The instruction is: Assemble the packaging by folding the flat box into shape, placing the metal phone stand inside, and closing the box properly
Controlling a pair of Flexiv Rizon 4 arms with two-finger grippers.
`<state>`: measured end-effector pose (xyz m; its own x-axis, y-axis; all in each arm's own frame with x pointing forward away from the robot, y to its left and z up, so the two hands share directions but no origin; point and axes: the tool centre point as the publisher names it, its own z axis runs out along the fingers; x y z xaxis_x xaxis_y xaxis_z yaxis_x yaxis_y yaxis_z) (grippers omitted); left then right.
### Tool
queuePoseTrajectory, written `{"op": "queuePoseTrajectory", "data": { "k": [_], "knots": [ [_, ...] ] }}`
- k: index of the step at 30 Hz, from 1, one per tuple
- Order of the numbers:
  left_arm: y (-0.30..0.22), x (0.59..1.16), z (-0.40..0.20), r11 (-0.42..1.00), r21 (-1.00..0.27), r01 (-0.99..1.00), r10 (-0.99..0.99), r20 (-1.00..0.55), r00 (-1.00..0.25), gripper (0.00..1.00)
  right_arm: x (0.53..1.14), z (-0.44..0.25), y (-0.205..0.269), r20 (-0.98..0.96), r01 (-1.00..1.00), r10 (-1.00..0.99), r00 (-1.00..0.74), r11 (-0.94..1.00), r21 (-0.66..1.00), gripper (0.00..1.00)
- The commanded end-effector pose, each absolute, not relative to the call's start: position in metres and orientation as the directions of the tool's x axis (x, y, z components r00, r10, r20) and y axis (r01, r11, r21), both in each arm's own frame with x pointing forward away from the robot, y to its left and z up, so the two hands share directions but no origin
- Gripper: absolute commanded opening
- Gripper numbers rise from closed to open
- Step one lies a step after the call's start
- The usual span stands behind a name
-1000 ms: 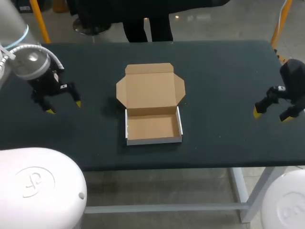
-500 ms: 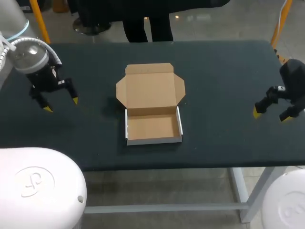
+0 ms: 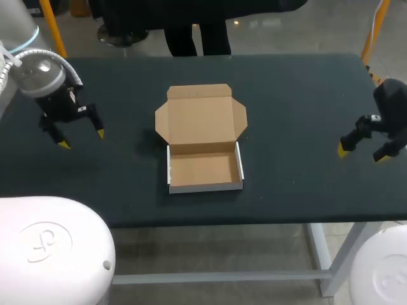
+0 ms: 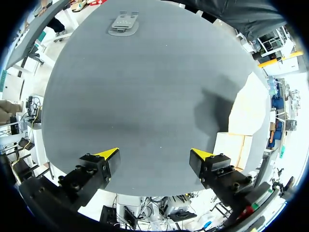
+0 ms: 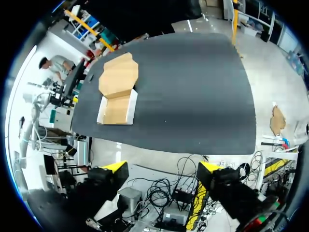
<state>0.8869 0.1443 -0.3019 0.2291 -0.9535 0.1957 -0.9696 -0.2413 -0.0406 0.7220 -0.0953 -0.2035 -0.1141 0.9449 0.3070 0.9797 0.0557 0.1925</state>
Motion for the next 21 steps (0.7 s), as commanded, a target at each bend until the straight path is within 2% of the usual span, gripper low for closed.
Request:
{"op": "queuePoseTrajectory", "data": {
  "k": [1, 21],
  "knots": [
    [0.146, 0.896, -0.305, -0.249, -0.042, -0.968, -0.953, 0.19, 0.237, 1.0, 0.721, -0.201, -0.095, 0.306, 0.98, 0.945, -0.114, 0.057, 0.189, 1.0],
    [0.18, 0.951, -0.352, -0.262, -0.077, -0.962, -0.96, 0.126, 0.251, 1.0, 0.721, -0.201, -0.095, 0.306, 0.98, 0.945, -0.114, 0.057, 0.189, 1.0]
  ]
}}
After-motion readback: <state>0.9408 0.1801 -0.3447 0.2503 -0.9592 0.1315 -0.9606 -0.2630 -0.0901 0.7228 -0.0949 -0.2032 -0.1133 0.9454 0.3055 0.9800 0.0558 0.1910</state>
